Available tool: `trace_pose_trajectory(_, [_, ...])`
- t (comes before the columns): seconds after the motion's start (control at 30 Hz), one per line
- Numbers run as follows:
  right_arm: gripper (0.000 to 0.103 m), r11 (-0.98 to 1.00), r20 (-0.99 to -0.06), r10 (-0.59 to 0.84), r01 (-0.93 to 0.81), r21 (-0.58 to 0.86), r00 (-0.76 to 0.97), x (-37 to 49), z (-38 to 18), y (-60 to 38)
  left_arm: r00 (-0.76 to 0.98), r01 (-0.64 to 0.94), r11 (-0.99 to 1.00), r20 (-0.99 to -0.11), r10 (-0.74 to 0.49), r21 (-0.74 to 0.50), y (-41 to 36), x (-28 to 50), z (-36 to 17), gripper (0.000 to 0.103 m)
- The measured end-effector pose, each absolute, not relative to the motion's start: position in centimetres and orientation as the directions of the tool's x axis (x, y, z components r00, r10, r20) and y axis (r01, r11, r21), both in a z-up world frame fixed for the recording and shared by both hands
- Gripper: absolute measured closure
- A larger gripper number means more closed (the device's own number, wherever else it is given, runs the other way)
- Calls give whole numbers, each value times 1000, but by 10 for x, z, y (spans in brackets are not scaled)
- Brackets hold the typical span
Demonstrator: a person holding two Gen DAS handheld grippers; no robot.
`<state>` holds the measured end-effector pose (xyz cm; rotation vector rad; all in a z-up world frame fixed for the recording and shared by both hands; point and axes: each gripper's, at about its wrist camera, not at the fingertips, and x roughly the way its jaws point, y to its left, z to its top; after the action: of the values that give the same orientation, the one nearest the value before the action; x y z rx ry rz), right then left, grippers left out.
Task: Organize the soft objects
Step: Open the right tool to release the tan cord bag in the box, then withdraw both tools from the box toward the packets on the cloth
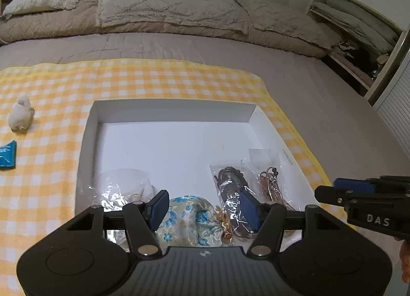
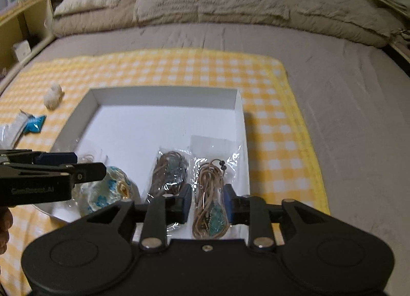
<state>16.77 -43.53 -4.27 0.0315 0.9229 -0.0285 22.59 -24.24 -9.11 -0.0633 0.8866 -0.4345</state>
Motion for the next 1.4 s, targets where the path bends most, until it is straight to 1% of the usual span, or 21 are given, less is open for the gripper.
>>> trace_pose_trajectory(0.03, [65,999,-792,-17,49,16,611,164,-40,-436,555,342,912,-734,-391,-227,-242,224,-89,41])
trace_pose_trajectory(0.07, [54,998,-785,-27,60,13,619,161,-38,-436,558,344,912,-733,-389,-223,-241,222,-87,41])
trace_pose_trajectory(0.1, [47,998,-780,-35,66,7,625,158,-35,-436,561,345,913,-732,-388,-219,-240,220,-86,41])
trace_pose_trajectory(0.13, [45,998,-775,-44,69,0,630,155,-33,-437,563,346,913,-730,-386,-216,-239,218,-85,40])
trace_pose_trajectory(0.17, [43,997,-771,-50,75,-2,635,152,-31,-437,565,348,913,-730,-385,-212,-239,217,-83,37])
trace_pose_trajectory(0.2, [39,997,-769,-54,83,-2,637,149,-30,-438,568,350,913,-728,-384,-209,-238,215,-82,30])
trace_pose_trajectory(0.27, [33,995,-762,-60,95,3,645,143,-27,-439,576,355,914,-724,-380,-197,-237,212,-79,23])
trace_pose_trajectory(0.33, [30,996,-757,-60,94,1,651,138,-25,-441,584,362,915,-721,-373,-180,-236,208,-77,20])
trace_pose_trajectory(0.4, [26,995,-751,-66,96,-3,657,132,-23,-441,591,365,916,-719,-366,-166,-234,205,-75,13])
trace_pose_trajectory(0.5, [21,994,-744,-78,104,-10,664,126,-22,-442,603,370,918,-714,-356,-146,-232,199,-71,6])
trace_pose_trajectory(0.57, [19,993,-739,-88,116,-13,668,122,-21,-442,611,375,918,-709,-351,-131,-230,196,-69,2])
trace_pose_trajectory(0.6, [17,993,-735,-91,121,-13,672,120,-20,-442,614,379,917,-707,-351,-126,-229,194,-68,0])
trace_pose_trajectory(0.63, [14,992,-729,-95,125,-13,678,118,-19,-442,618,382,916,-703,-351,-121,-227,193,-67,0])
trace_pose_trajectory(0.67, [8,992,-723,-99,129,-15,683,116,-18,-442,622,385,915,-700,-351,-117,-226,192,-66,0])
trace_pose_trajectory(0.7, [4,991,-718,-102,130,-17,689,114,-18,-442,625,388,915,-698,-351,-113,-224,191,-66,0])
trace_pose_trajectory(0.8, [0,990,-706,-119,141,-27,698,113,-16,-441,637,379,920,-692,-340,-103,-220,189,-64,0])
trace_pose_trajectory(1.23, [0,984,-666,-132,177,0,734,113,-16,-439,701,300,950,-657,-278,-82,-175,194,-51,0])
trace_pose_trajectory(1.4, [0,987,-655,-124,161,-4,746,120,-16,-429,723,255,963,-645,-246,-82,-152,198,-45,0])
